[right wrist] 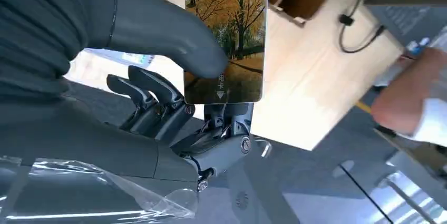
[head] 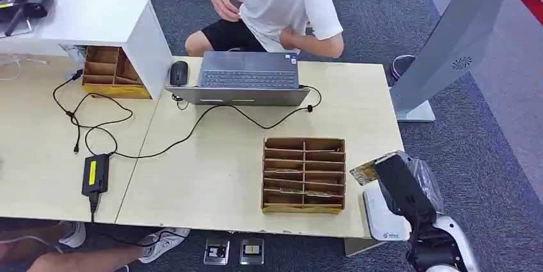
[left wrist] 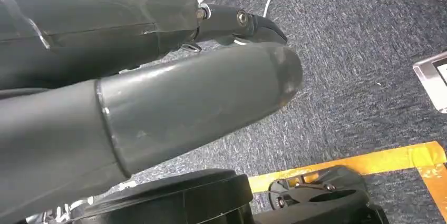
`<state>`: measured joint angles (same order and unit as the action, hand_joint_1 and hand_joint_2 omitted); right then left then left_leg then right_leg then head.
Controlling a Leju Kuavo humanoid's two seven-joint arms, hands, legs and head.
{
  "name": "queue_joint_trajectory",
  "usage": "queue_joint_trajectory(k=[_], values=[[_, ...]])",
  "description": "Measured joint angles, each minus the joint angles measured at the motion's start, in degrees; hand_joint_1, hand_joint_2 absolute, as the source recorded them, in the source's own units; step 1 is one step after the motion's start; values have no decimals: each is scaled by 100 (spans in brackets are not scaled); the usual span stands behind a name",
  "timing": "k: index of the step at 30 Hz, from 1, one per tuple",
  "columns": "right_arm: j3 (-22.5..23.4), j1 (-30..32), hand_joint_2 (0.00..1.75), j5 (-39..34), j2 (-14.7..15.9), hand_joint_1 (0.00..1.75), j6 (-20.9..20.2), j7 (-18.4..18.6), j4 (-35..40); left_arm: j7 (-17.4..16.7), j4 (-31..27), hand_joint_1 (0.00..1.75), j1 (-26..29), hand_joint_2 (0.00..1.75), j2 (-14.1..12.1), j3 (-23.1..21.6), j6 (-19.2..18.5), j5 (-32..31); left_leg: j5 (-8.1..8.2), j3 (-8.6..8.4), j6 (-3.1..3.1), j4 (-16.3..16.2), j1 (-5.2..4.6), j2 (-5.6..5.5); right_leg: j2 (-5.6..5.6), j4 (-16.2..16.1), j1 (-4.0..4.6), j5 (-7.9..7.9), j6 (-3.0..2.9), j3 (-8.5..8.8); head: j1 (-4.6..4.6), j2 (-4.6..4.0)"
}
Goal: Pass the card to the sensor for recognition and then transmit it.
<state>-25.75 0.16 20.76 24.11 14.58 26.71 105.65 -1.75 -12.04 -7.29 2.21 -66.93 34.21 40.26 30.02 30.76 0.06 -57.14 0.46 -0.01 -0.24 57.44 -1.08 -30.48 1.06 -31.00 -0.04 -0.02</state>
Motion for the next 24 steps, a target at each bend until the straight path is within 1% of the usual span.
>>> queue_joint_trajectory(k=[14,24], values=[[-238,-371,175,234,-190,175,-140,-453,420,17,2,0,0,0,0,0,-4,11,0,0,0,0,1,-1,-3,0,0,-1,1,0,0,0],[-356,-647,175,369,-359,175,-195,-814,529,48,2,0,1,0,0,0,9,-20,0,1,0,0,1,-1,-4,1,1,-2,1,1,0,0]])
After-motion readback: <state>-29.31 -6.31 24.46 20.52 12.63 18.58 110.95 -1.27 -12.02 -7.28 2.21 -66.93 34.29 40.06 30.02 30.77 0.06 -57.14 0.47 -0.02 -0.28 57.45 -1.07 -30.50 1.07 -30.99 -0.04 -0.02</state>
